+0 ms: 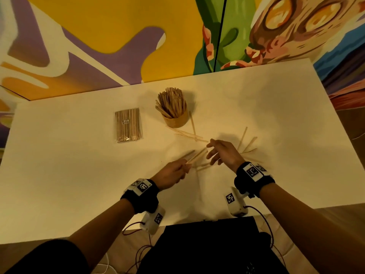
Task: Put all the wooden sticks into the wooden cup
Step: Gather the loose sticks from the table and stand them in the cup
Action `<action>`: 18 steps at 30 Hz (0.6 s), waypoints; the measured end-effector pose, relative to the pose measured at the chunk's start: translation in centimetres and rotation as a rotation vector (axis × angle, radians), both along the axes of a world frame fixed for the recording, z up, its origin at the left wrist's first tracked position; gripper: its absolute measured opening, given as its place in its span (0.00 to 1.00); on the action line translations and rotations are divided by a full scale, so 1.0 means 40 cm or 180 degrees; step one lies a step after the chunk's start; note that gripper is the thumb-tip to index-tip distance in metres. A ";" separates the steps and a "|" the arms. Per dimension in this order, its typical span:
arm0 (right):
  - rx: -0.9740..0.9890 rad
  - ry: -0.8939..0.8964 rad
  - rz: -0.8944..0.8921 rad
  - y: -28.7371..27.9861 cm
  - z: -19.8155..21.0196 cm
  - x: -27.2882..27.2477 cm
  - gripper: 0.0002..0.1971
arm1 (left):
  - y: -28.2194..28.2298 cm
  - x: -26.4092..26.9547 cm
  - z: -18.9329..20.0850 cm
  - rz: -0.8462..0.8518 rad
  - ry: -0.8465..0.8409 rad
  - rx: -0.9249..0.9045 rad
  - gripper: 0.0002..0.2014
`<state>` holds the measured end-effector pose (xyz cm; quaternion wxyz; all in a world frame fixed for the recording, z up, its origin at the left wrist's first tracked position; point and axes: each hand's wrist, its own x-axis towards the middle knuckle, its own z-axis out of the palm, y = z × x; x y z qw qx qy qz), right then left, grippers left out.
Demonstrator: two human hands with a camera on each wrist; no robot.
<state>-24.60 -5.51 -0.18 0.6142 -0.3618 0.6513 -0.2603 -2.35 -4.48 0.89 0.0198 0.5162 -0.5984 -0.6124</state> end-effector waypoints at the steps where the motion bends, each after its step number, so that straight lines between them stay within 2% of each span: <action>1: -0.0008 -0.0017 0.0179 -0.005 0.012 0.021 0.21 | 0.003 -0.008 0.007 -0.0070 -0.0010 -0.0010 0.12; 3: -0.0090 -0.0003 0.0557 -0.003 0.029 0.060 0.21 | 0.005 -0.018 0.004 -0.0369 -0.0210 -0.0277 0.11; 6: -0.0244 -0.0005 0.0798 0.003 0.038 0.097 0.17 | 0.004 -0.025 -0.013 -0.0671 -0.0692 -0.0691 0.17; 7: -0.0277 -0.0008 0.0855 0.003 0.038 0.100 0.15 | 0.004 -0.025 -0.018 -0.0651 -0.0793 -0.0741 0.16; 9: -0.0306 -0.0025 0.1050 0.004 0.037 0.103 0.11 | 0.004 -0.022 -0.019 -0.0583 -0.0917 -0.0838 0.07; 10: -0.0301 -0.0052 0.1129 0.006 0.036 0.104 0.10 | 0.004 -0.020 -0.022 -0.0591 -0.0957 -0.0932 0.06; 12: -0.0254 -0.0189 0.1135 0.008 0.036 0.105 0.06 | 0.006 -0.022 -0.027 -0.0656 -0.1046 -0.1116 0.14; 14: -0.0189 -0.0360 0.1038 0.007 0.038 0.110 0.02 | 0.008 -0.030 -0.030 -0.0604 -0.1072 -0.1312 0.18; 18: -0.0117 -0.0607 0.0660 0.010 0.029 0.122 0.07 | -0.001 -0.038 -0.031 -0.0382 -0.1071 -0.1405 0.28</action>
